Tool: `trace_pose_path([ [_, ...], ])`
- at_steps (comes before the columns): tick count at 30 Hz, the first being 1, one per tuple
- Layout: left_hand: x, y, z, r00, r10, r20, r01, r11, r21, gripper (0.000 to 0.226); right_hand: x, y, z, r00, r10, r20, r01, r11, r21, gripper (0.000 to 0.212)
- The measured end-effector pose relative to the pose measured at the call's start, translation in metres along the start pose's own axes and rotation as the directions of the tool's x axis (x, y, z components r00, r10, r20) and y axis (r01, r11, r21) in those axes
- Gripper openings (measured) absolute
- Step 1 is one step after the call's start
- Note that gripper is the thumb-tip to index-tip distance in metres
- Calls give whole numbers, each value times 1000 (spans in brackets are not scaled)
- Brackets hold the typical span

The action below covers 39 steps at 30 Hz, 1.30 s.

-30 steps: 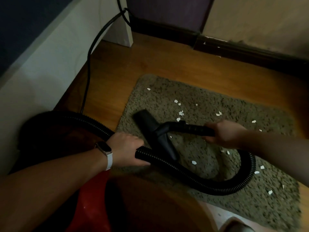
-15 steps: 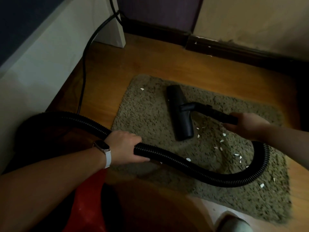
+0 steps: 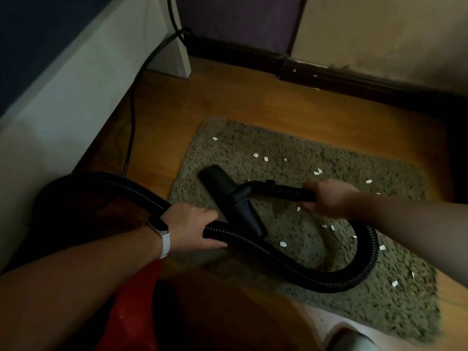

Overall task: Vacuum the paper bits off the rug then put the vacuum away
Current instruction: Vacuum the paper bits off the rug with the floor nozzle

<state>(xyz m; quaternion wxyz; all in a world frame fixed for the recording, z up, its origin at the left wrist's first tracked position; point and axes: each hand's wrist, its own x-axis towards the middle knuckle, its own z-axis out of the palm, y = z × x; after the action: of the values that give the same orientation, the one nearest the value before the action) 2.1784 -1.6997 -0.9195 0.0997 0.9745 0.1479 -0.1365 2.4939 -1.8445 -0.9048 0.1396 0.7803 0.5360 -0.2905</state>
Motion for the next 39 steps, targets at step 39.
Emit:
trace_pose_path([
  [39, 26, 51, -8, 897, -341, -281, 297, 936, -189, 64, 9, 112, 4, 958, 233, -169, -154, 910, 384, 36],
])
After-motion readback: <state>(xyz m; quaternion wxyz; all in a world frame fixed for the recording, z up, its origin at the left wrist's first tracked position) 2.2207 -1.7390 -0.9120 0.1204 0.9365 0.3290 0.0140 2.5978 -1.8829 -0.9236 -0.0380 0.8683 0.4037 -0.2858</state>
